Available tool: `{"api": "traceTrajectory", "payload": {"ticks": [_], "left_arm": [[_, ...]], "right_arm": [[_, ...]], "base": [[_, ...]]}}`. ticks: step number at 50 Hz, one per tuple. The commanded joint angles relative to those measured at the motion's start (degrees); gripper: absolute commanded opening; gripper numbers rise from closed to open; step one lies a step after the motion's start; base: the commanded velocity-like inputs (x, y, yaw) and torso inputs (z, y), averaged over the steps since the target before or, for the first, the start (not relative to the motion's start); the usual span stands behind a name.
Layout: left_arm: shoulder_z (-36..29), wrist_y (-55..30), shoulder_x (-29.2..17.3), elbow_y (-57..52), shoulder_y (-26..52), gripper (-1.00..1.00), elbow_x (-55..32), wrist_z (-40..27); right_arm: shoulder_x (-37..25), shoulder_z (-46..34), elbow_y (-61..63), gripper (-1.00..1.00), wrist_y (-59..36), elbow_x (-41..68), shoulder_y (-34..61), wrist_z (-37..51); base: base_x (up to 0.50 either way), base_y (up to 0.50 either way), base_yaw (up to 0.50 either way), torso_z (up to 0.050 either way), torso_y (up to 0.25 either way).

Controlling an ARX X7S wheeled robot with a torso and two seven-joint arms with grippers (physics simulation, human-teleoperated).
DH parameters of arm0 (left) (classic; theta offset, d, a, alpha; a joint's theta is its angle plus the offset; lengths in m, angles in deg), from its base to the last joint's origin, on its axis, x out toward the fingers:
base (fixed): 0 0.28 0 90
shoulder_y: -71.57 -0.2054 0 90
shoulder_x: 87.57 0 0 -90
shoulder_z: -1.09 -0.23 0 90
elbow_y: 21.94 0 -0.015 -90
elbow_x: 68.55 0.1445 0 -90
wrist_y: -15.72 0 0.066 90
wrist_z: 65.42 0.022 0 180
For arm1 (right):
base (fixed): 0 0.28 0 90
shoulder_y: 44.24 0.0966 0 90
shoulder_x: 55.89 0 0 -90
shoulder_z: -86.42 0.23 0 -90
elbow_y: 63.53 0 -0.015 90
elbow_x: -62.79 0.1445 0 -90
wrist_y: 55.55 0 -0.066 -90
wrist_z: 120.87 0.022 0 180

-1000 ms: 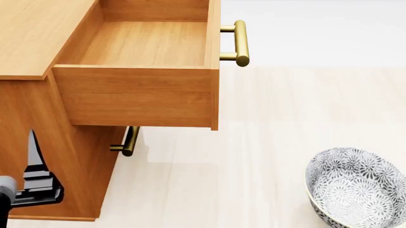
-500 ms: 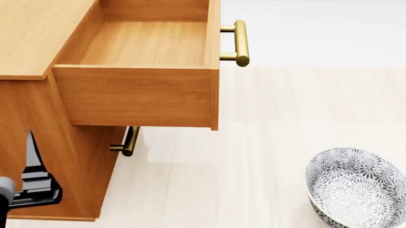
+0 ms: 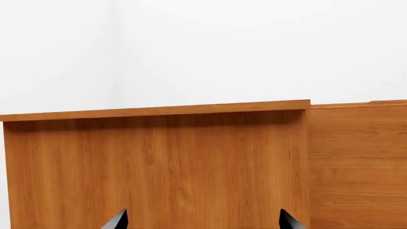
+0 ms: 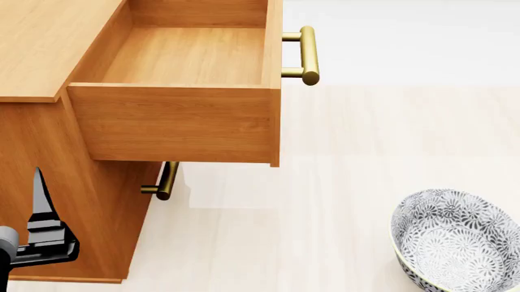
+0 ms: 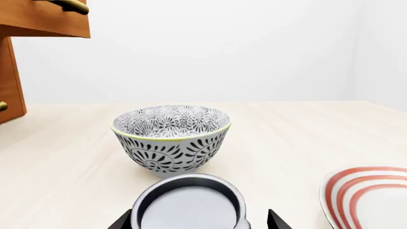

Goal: Put the ketchup in the top drawer of the cabinet.

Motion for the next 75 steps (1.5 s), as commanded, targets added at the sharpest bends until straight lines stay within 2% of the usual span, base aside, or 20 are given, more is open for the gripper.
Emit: {"api": "traceTrajectory", "payload": {"ticks": [1, 15, 16, 33, 48, 75], "left_arm": [[0.0, 0.3, -0.1, 0.5, 0.1, 1.0, -0.2, -0.1], [-0.1, 0.7, -0.3, 0.8, -0.1, 1.0, -0.5, -0.4], [-0.1, 0.7, -0.3, 0.7, -0.1, 1.0, -0.4, -0.4], [-0.3, 0.6, -0.5, 0.9, 0.0, 1.0, -0.9, -0.6], [-0.4, 0.9, -0.7, 1.2, 0.1, 1.0, -2.0, -0.1], [0.0, 2.4, -1.1, 2.3, 0.0, 1.0, -3.0, 0.1]], "right_arm": [[0.1, -0.5, -1.4, 1.0, 0.5, -0.5, 0.8, 0.1], [-0.2, -0.7, -4.4, 1.0, 1.9, -0.5, 1.8, -0.8], [-0.2, -0.7, -4.4, -1.0, 2.0, -0.4, 1.8, -0.9], [-0.6, -0.7, -1.0, -1.0, 0.0, -0.1, 0.4, 0.9], [-5.6, 0.9, 25.5, -1.0, -19.1, 1.7, -3.9, 14.8], [-17.0, 7.9, 44.5, -1.0, -42.2, 13.2, -1.6, 31.3]], "base": [[0.0, 0.0, 0.0, 0.0, 0.0], [0.0, 0.0, 0.0, 0.0, 0.0], [0.0, 0.0, 0.0, 0.0, 0.0], [0.0, 0.0, 0.0, 0.0, 0.0], [0.0, 0.0, 0.0, 0.0, 0.0], [0.0, 0.0, 0.0, 0.0, 0.0]]}}
